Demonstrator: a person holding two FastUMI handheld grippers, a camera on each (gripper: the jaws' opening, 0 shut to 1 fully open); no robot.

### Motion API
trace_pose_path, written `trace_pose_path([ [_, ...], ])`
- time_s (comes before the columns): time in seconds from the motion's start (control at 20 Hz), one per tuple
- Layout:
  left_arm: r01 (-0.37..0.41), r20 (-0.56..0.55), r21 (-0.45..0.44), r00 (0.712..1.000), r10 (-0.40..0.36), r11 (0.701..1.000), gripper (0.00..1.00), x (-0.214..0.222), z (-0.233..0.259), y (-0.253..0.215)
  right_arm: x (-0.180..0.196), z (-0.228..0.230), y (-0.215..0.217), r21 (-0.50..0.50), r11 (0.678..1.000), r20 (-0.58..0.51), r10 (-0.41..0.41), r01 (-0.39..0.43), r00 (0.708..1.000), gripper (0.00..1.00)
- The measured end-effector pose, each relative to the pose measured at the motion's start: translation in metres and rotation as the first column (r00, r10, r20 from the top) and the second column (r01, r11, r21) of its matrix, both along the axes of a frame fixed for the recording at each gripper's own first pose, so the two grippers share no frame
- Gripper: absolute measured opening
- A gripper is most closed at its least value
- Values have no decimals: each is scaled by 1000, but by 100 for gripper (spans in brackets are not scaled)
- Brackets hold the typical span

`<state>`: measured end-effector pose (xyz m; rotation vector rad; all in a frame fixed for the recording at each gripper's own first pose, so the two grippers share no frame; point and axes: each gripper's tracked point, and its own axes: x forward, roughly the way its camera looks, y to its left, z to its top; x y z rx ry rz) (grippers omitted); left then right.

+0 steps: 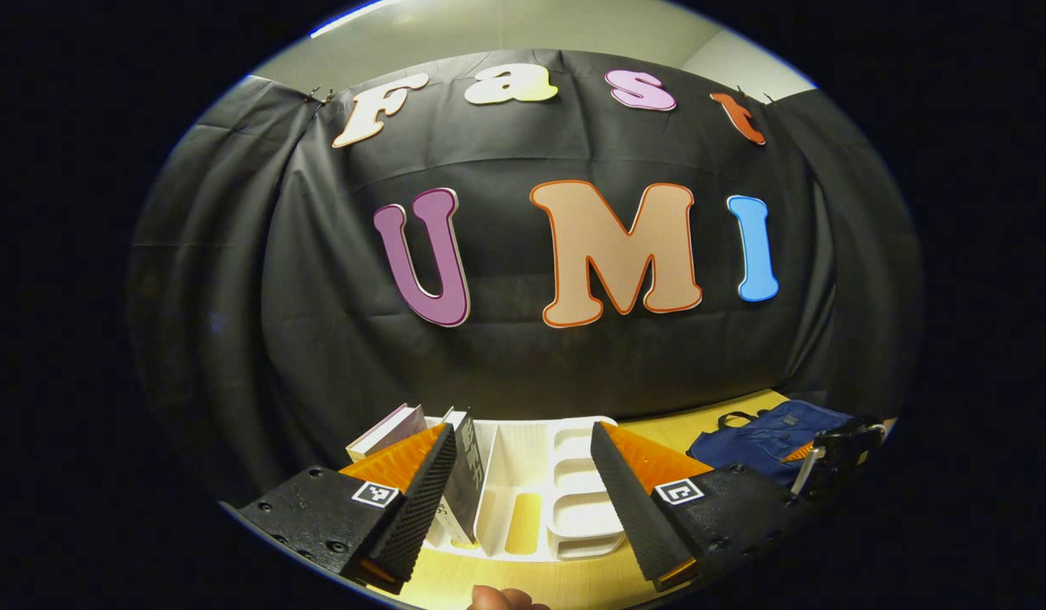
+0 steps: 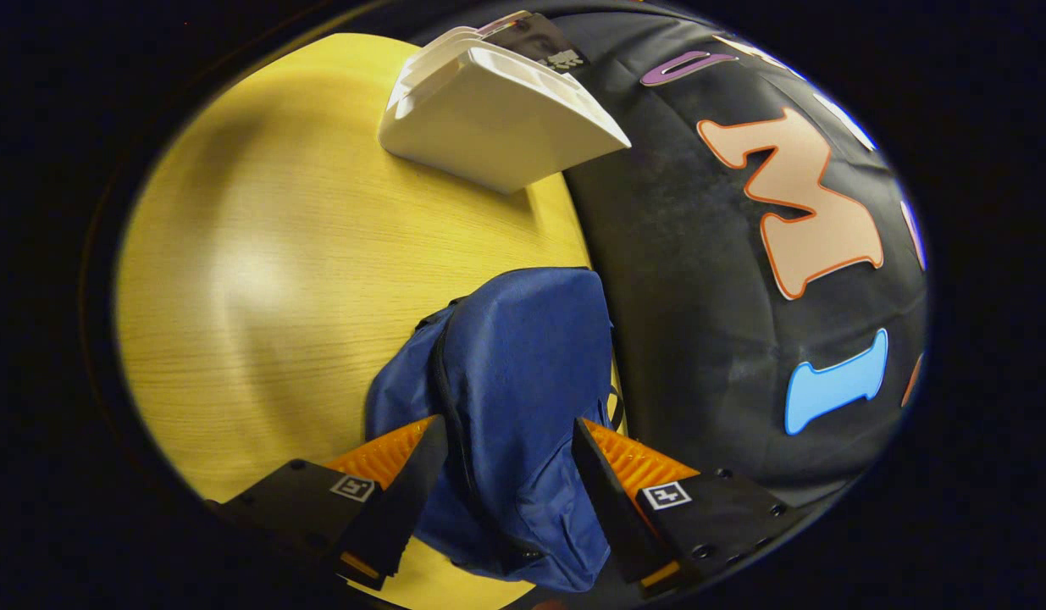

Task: Open the schoolbag, grab two books from the bookshelf and put them into the schoolbag.

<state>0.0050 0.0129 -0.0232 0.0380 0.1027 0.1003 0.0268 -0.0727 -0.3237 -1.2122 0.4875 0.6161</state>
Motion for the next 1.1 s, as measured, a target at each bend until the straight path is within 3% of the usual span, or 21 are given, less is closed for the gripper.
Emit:
trace_pose_path([
  [0.1, -8, -8, -11, 1000, 8, 1000, 97, -1, -3, 2, 5, -10, 4, -27, 1000, -15, 0, 0, 1000, 79],
  [0.15, -11, -18, -14, 1000, 11, 1000, 94, -2, -5, 1, 7, -15, 8, -20, 1000, -26, -2, 2, 1000, 79],
  [0.4, -24, -7, -3, 1000, 24, 1000, 96, -4, -1, 5, 10, -30, 3, -67, 993, -72, -99, 94, 992, 22],
  [0.5, -34, -14, -14, 999, 34, 999, 93, -2, -4, 7, 12, -31, 6, -65, 990, -82, -133, 128, 988, 17],
  [0.55, -38, -21, -21, 999, 38, 999, 97, -2, -5, 8, 11, -31, 5, -51, 986, -96, -163, 159, 982, 7],
  [0.6, -41, -26, -26, 999, 41, 999, 93, -3, -7, 8, 11, -31, 5, -21, 980, -118, -198, 197, 973, 7],
  [0.8, -58, -29, -32, 998, 57, 998, 93, -2, -8, 13, 9, -27, 3, 114, 932, -275, -304, 345, 912, 7],
  [1.0, -72, -27, -37, 997, 71, 997, 93, -1, -6, 16, 15, -19, -2, 227, 844, -398, -375, 486, 837, 17],
  [1.1, -80, -20, -30, 997, 79, 996, 93, -1, -3, 20, 22, -5, -3, 285, 808, -424, -377, 517, 823, 8],
])
